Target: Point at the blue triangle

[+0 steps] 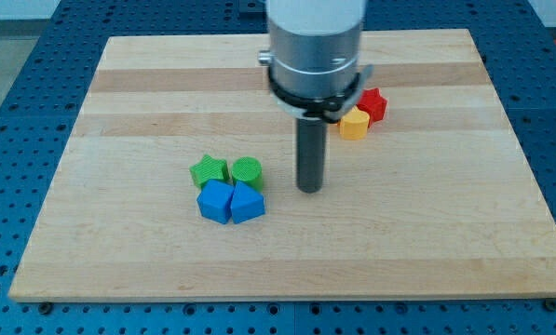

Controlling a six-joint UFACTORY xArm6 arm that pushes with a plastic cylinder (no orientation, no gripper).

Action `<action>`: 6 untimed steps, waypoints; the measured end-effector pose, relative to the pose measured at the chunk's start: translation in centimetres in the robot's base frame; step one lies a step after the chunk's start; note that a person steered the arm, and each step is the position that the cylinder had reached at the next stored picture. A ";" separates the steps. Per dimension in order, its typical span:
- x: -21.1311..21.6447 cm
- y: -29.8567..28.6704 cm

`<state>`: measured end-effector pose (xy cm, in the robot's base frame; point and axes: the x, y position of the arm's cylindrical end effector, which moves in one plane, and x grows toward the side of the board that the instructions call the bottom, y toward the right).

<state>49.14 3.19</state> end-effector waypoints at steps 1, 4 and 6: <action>1.6 0.3; 7.1 -2.6; 7.9 -11.3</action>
